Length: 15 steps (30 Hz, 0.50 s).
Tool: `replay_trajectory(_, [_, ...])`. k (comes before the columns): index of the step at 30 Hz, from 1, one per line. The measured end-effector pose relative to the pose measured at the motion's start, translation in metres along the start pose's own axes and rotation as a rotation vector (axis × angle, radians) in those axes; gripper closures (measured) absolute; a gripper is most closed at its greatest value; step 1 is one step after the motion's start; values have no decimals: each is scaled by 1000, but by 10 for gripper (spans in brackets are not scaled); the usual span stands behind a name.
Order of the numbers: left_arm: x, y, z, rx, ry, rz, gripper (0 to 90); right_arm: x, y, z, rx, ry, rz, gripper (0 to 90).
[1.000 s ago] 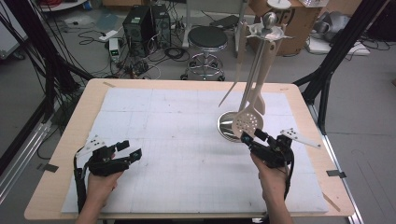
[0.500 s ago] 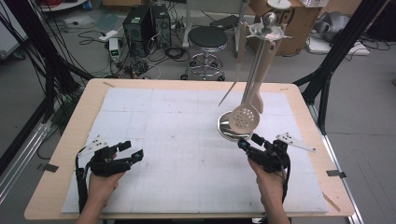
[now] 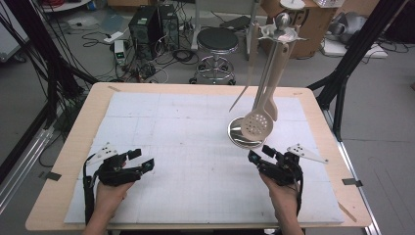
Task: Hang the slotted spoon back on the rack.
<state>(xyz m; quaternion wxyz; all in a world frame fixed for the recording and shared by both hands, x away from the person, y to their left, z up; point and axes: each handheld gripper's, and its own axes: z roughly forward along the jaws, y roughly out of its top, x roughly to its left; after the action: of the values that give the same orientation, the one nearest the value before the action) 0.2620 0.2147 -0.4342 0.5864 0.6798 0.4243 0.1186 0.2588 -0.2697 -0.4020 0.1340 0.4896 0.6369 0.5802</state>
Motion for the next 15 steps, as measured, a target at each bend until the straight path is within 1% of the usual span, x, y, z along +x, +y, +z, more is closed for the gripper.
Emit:
replay_trajectory(3, [0,0,1,-1,-6,-7,240,-2,-3,0,-4,1,-1,270])
replay_trajectory(11, [-5,-1,4,4,-22,-3,240,-4,-9,0,10,4,-7,266])
replay_trajectory(15, [-6,-1,5,4,-28,-7,240,-6,-14,2,25,17,-11,252])
